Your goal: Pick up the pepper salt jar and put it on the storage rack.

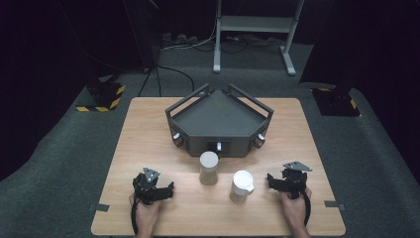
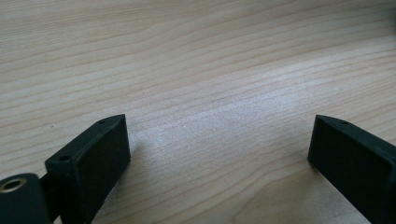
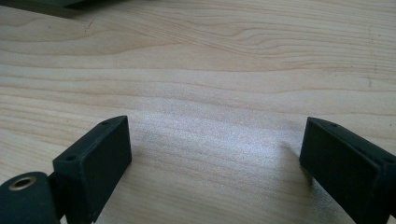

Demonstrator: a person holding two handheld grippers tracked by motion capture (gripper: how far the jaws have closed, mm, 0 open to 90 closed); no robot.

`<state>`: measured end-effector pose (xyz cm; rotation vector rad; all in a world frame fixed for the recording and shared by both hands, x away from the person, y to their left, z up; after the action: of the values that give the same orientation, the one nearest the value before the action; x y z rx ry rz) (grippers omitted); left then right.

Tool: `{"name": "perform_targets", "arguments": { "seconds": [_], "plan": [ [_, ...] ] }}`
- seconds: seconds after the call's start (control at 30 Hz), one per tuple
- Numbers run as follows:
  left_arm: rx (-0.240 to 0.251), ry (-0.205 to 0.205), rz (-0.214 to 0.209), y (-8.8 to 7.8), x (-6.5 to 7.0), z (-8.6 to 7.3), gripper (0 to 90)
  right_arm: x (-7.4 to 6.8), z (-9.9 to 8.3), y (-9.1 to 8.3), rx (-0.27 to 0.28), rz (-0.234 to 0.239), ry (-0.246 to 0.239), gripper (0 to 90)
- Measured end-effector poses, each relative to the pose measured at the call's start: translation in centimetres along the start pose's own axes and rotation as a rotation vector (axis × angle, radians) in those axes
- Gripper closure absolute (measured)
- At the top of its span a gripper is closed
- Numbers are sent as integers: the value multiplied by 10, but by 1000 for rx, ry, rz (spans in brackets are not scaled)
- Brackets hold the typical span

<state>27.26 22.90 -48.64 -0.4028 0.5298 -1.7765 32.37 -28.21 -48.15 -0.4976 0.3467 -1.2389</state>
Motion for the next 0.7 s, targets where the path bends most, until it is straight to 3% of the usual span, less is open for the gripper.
{"name": "perform_targets", "arguments": {
  "seconds": [0.7],
  "plan": [
    [-11,-8,3,2,0,2,37,0,0,0,-1,0,2,87]
  ]
}}
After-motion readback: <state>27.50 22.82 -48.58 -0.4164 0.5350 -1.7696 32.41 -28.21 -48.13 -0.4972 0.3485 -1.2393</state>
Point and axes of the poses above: each handheld gripper's, and its own axes: y roughly forward along the jaws, z roughly out of its top, x roughly to its right, the point moved 5 cm from there along y, roughly forward along the jaws, and after that the axes turned 10 degrees about x, right-handed, at the moved point
